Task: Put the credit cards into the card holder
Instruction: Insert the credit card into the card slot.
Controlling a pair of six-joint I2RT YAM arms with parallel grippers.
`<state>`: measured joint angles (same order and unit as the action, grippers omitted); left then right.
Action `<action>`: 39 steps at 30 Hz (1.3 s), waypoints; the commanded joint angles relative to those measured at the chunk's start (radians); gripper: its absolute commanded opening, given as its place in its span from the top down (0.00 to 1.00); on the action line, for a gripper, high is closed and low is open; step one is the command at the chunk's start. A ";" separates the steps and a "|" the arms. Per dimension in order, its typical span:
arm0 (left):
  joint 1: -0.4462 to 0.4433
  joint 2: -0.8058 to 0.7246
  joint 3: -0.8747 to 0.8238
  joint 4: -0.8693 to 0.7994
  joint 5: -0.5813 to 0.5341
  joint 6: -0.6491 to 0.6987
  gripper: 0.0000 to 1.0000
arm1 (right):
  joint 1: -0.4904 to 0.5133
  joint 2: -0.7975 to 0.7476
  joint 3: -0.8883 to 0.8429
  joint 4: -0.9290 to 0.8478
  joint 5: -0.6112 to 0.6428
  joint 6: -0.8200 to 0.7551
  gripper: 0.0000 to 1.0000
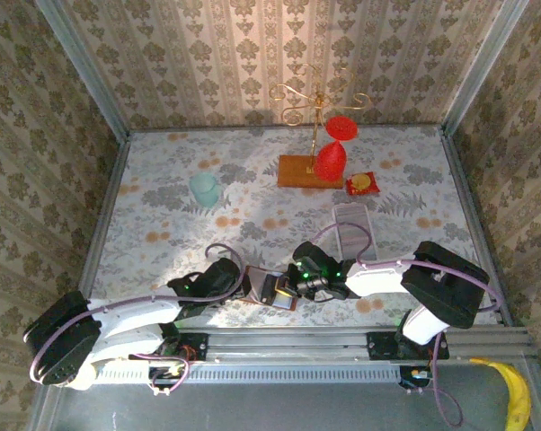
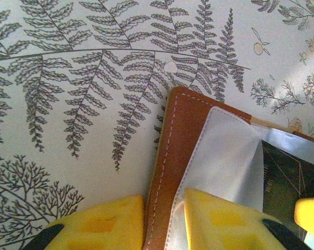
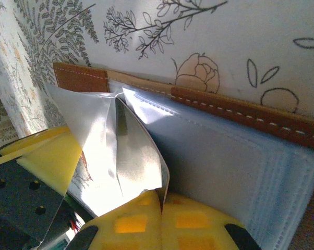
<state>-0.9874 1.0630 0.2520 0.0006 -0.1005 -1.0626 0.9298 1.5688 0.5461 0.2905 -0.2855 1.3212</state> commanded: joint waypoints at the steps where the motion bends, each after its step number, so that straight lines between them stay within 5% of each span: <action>1: 0.002 0.057 -0.033 0.021 0.057 -0.024 0.72 | 0.007 -0.012 0.004 0.013 0.010 -0.042 1.00; 39: 0.000 0.081 -0.028 0.016 0.039 -0.039 0.74 | 0.029 -0.043 -0.055 0.180 -0.021 -0.079 1.00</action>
<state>-0.9867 1.0714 0.2550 0.0017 -0.1024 -1.0767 0.9432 1.5433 0.5007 0.4461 -0.2852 1.2758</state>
